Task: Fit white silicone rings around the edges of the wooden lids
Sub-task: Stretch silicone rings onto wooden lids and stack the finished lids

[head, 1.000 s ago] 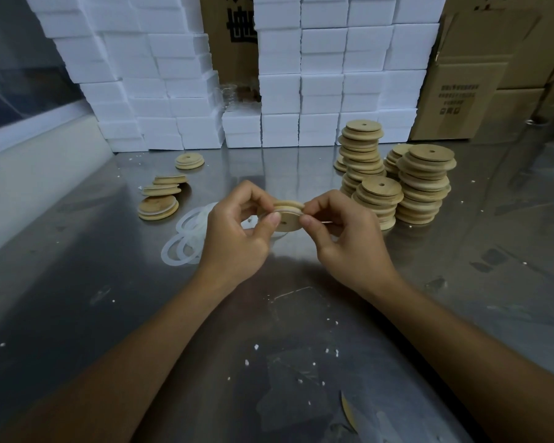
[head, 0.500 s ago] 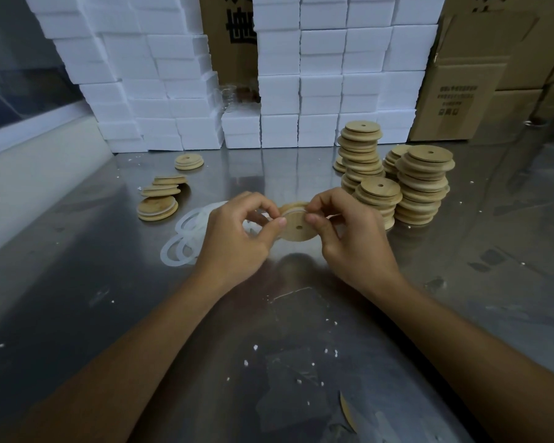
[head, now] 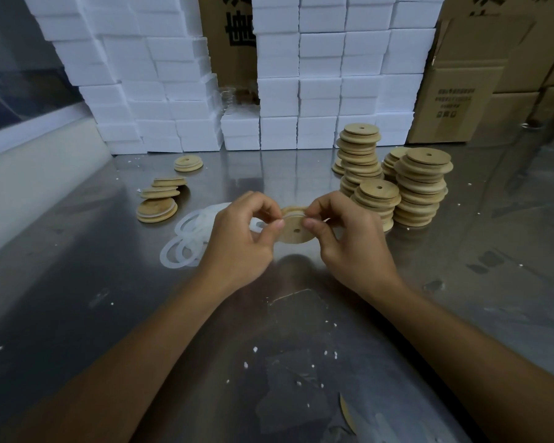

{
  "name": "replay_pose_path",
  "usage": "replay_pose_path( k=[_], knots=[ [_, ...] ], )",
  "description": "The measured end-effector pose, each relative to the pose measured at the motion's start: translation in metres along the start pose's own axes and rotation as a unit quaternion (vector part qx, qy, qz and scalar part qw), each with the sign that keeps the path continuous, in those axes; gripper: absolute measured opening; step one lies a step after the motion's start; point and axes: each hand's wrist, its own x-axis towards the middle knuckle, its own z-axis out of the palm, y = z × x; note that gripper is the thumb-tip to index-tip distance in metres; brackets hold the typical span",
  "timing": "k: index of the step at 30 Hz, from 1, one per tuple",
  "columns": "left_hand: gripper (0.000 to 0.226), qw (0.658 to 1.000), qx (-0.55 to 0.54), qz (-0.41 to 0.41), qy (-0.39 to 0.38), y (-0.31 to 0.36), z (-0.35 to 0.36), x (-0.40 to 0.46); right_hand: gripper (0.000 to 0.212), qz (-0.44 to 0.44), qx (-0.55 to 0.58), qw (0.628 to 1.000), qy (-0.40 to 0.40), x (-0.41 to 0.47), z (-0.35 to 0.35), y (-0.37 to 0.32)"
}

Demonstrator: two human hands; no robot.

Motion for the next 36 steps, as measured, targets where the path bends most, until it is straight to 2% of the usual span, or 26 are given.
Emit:
replay_pose_path(
  k=[5, 10, 12, 15, 17, 21, 23, 25, 28, 32, 36],
  knots=[
    [0.013, 0.999, -0.031, -0.041, 0.011, -0.001, -0.001, 0.002, 0.009, -0.003, 0.015, 1.0, 0.01, -0.001, 0.004, -0.002],
    [0.018, 0.977, -0.158, -0.14, 0.025, -0.005, 0.0, 0.004, 0.016, 0.086, 0.076, 0.993, -0.018, -0.003, 0.01, 0.0],
    [0.018, 0.986, -0.111, -0.124, 0.024, -0.007, 0.0, 0.004, 0.015, 0.123, 0.085, 0.988, -0.03, -0.003, 0.01, 0.003],
    [0.022, 0.999, 0.008, -0.041, 0.018, -0.008, -0.005, 0.006, 0.018, 0.131, 0.082, 0.988, -0.006, -0.002, 0.01, 0.004],
    [0.025, 0.999, 0.008, -0.027, -0.018, -0.01, -0.009, 0.008, 0.017, 0.121, 0.077, 0.99, 0.01, -0.002, 0.009, 0.003],
    [0.019, 0.992, -0.032, -0.071, -0.096, -0.014, -0.012, 0.007, 0.007, 0.121, 0.07, 0.99, 0.013, -0.002, 0.007, 0.002],
    [0.019, 0.99, -0.039, -0.086, -0.105, -0.016, -0.014, 0.007, 0.007, 0.118, 0.064, 0.991, 0.017, -0.002, 0.007, 0.001],
    [0.021, 0.987, -0.042, -0.131, -0.077, -0.018, -0.018, 0.01, 0.01, 0.122, 0.06, 0.99, 0.03, -0.002, 0.006, 0.0],
    [0.025, 0.965, -0.109, -0.239, 0.024, -0.026, -0.03, 0.016, 0.015, 0.152, 0.066, 0.985, 0.046, 0.0, 0.005, 0.001],
    [0.016, 0.889, -0.22, -0.354, 0.188, -0.045, -0.058, 0.026, 0.016, 0.17, 0.073, 0.982, 0.047, 0.001, 0.004, 0.002],
    [0.015, 0.833, -0.259, -0.429, 0.234, -0.064, -0.076, 0.027, 0.012, 0.166, 0.056, 0.984, 0.035, 0.0, 0.005, 0.003]
  ],
)
